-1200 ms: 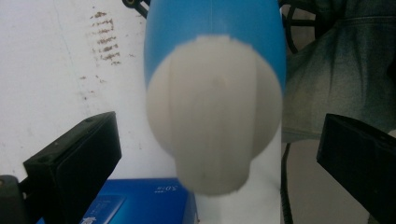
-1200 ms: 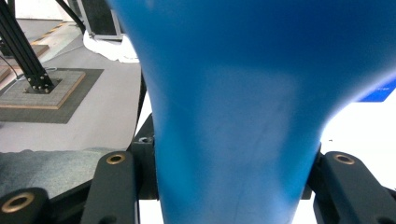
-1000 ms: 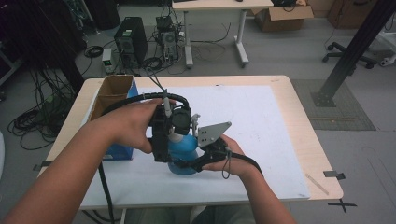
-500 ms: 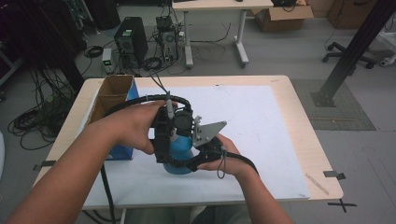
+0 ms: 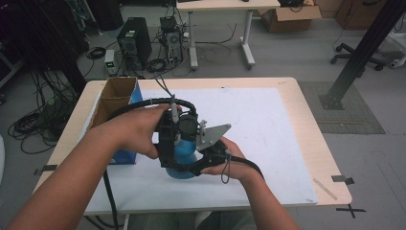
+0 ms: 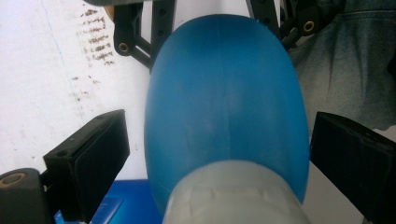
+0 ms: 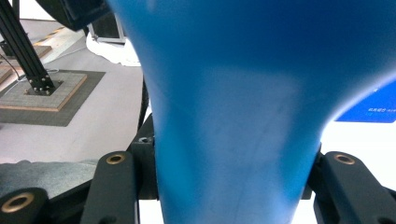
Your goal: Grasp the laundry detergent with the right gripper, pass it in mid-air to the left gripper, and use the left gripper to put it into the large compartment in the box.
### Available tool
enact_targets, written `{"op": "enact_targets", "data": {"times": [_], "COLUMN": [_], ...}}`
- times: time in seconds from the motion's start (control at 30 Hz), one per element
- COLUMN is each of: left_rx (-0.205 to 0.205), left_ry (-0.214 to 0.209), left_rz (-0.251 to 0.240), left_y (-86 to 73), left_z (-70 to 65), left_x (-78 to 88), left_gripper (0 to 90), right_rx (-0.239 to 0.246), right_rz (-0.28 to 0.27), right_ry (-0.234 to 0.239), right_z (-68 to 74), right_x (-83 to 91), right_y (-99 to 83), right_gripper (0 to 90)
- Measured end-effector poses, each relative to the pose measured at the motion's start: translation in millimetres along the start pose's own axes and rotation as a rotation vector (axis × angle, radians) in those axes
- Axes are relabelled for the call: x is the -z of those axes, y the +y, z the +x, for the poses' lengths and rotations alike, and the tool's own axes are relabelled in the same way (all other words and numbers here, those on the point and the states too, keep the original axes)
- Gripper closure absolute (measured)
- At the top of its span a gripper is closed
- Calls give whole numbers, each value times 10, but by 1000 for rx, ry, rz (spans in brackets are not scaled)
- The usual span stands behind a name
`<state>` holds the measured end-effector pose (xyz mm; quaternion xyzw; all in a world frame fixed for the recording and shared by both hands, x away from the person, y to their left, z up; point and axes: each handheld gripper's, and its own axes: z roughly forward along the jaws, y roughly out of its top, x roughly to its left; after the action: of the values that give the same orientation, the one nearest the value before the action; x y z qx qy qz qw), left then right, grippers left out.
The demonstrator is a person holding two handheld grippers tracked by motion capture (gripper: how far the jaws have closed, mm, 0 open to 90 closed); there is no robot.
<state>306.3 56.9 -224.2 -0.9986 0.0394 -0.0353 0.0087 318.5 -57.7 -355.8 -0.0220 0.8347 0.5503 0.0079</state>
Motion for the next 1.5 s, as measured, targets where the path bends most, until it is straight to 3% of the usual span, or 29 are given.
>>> {"op": "enact_targets", "data": {"times": [0.9, 1.5], "left_rx": [7, -8], "left_ry": [-23, 1], "left_rz": [6, 13], "left_y": [-9, -26], "left_z": [-2, -30], "left_x": [-4, 9], "left_gripper": [241, 373], "right_rx": [10, -2], "right_rz": [-2, -11], "right_ry": [-5, 8], "right_z": [-8, 29], "right_x": [-26, -39], "right_y": [17, 48], "right_gripper": [453, 453]}}
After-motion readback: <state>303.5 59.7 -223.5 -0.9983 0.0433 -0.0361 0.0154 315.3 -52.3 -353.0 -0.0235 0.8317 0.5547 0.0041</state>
